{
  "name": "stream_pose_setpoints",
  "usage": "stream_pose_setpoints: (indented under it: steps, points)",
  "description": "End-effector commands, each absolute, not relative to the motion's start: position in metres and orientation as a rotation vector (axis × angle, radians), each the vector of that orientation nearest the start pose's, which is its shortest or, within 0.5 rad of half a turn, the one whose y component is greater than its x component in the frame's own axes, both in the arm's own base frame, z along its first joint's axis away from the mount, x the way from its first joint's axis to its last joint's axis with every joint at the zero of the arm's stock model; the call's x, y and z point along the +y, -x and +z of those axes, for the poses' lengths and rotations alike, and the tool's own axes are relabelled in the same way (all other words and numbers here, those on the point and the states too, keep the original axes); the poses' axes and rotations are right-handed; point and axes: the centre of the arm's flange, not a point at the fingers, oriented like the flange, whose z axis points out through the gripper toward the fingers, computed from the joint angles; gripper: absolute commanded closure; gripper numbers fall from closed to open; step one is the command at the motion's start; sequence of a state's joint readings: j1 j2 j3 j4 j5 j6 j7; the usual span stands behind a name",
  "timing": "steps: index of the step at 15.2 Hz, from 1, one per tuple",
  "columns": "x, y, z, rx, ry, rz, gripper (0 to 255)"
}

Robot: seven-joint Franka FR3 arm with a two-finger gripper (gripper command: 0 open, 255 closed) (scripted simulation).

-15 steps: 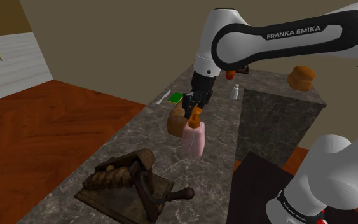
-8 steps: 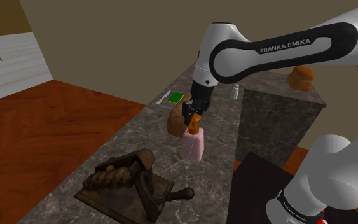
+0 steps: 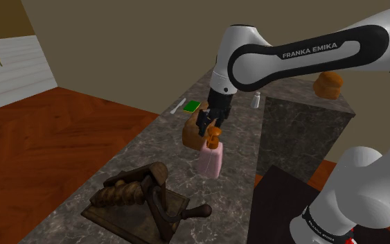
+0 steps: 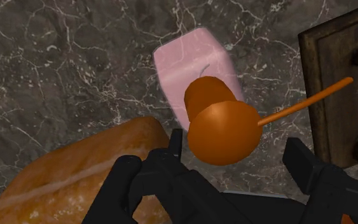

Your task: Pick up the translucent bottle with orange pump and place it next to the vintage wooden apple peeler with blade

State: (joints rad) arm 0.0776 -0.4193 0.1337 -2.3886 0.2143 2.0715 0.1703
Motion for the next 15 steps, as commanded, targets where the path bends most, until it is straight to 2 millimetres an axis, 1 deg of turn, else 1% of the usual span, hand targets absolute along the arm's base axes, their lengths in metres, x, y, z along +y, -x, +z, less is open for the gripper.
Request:
stream_pose_setpoints:
  steps: [1,4,7,8,15]
  points:
    - [0.105,-0.42,0.484,0.092,2.983,-0.11,0]
    - [0.105,-0.42,0.484,0.092,2.983,-0.11,0]
    - [0.099,-0.417,0.523,0.092,2.983,-0.11,0]
    - [0.097,-0.416,0.533,0.092,2.983,-0.11,0]
    - [0.097,-0.416,0.533,0.092,2.983,-0.11,0]
